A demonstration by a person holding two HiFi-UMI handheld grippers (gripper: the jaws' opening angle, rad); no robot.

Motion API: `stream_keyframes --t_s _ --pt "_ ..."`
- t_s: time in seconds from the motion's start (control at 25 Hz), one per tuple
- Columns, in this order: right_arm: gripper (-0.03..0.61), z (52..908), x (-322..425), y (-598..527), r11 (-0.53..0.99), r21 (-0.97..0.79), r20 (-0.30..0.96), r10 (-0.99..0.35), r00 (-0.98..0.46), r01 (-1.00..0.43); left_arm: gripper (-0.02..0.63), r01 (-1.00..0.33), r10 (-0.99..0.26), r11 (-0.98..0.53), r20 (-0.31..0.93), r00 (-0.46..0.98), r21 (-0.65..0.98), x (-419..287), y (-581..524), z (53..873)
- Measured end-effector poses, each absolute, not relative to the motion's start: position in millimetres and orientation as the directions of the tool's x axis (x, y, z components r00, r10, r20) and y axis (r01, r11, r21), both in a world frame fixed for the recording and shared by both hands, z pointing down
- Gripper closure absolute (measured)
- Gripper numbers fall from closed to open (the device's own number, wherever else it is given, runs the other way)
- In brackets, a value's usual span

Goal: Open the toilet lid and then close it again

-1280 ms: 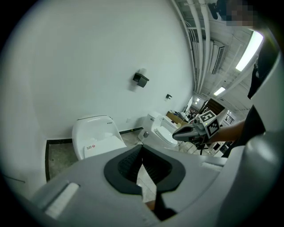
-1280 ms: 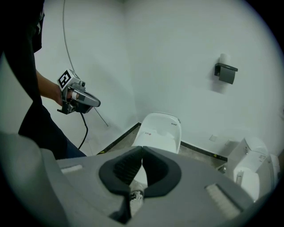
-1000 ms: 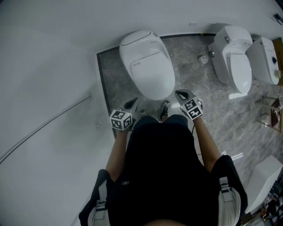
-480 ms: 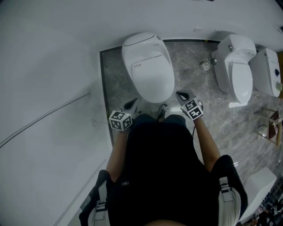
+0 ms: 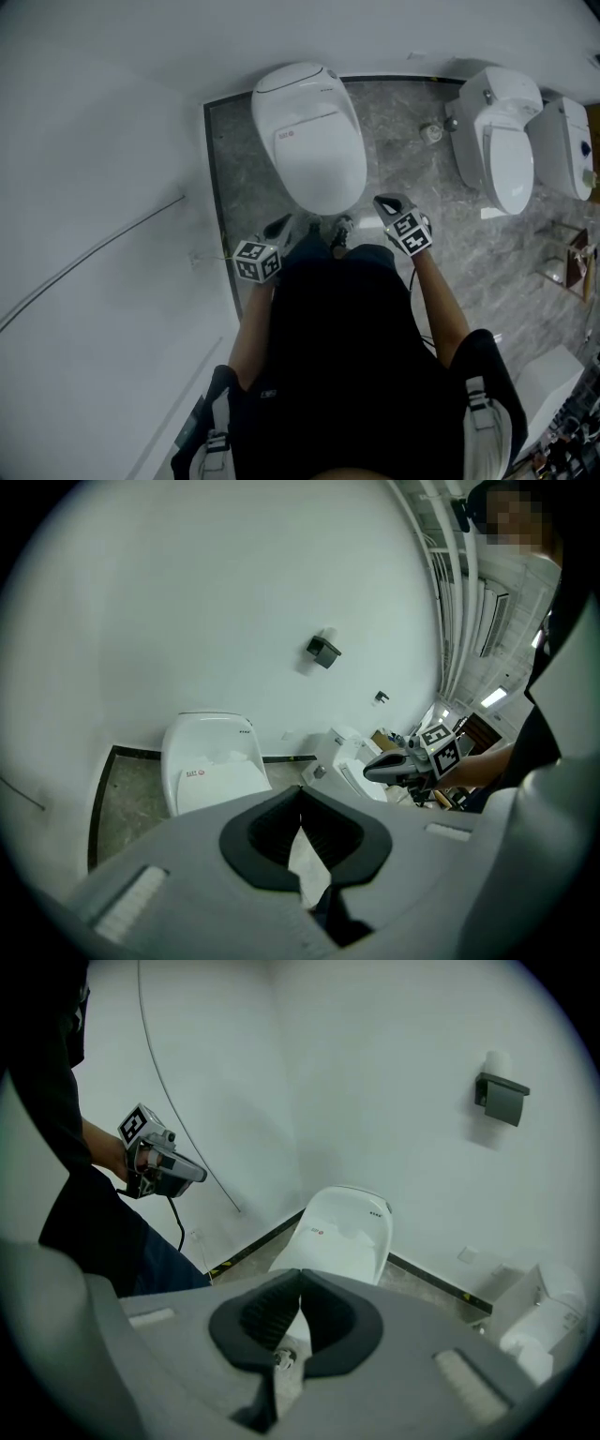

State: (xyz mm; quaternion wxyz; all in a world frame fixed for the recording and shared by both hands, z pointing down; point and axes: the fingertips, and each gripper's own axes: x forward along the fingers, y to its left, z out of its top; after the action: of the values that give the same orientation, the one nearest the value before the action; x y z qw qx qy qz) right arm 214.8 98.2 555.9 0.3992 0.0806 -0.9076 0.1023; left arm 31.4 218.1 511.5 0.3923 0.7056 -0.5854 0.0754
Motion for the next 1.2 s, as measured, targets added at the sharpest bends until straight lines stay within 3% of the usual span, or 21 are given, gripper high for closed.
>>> stream_keyframes --t_s 0.64,1.2 --pt "0.574 559.2 182.3 99.2 0.941 -0.121 0.775 -0.109 -0.622 -0.316 0.603 -0.847 -0.697 -0.126 0.562 0.446 0.516 -3.4 186.4 532.0" --pt "0.574 663.9 178.3 108.9 0.905 -0.19 0.812 -0.073 -0.579 -0.38 0.603 -0.81 -0.594 -0.095 0.62 0.513 0.579 -17.9 191.7 653.7"
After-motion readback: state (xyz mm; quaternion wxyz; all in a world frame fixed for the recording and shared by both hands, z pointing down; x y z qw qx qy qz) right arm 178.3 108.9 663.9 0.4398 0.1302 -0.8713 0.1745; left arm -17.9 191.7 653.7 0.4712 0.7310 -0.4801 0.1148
